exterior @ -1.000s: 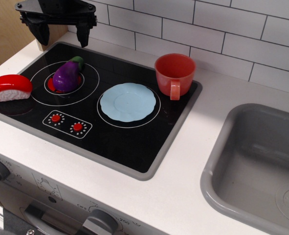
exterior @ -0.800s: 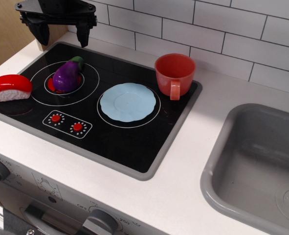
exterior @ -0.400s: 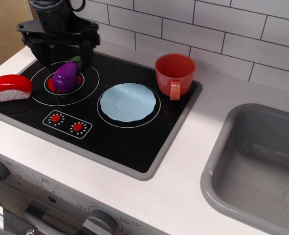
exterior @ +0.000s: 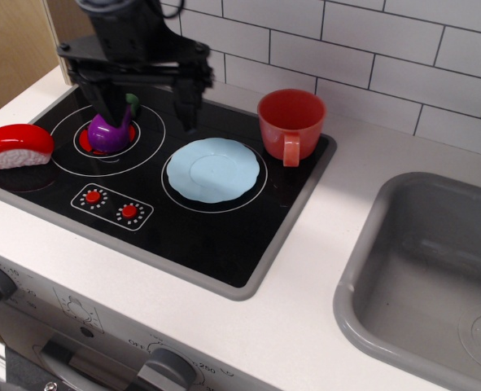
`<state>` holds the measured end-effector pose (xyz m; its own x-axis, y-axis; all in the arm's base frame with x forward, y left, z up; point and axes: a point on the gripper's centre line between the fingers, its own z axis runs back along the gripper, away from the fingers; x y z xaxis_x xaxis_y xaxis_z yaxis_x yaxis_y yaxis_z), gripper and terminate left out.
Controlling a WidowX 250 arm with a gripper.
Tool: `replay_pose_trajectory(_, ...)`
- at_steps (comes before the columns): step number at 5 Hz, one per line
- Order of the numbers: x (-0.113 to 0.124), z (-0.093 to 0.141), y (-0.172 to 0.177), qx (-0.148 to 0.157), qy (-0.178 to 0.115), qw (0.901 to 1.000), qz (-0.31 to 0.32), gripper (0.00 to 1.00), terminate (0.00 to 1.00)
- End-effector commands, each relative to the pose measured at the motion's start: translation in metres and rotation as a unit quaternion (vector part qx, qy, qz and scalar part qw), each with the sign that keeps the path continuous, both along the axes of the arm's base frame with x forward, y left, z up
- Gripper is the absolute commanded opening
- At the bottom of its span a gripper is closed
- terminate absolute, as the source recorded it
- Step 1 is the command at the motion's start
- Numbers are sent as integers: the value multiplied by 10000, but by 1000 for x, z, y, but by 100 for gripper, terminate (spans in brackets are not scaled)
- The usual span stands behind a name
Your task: Put cup on plate
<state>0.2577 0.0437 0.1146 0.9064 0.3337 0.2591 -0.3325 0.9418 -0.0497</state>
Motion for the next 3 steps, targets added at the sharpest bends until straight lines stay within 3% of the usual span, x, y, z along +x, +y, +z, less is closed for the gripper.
replay_pose_trajectory(1,32,-20,-49,-44,-339,9986,393,100,0)
replay_pose_trajectory(3,49,-19,-82,-146,-346,9975,598,100,0)
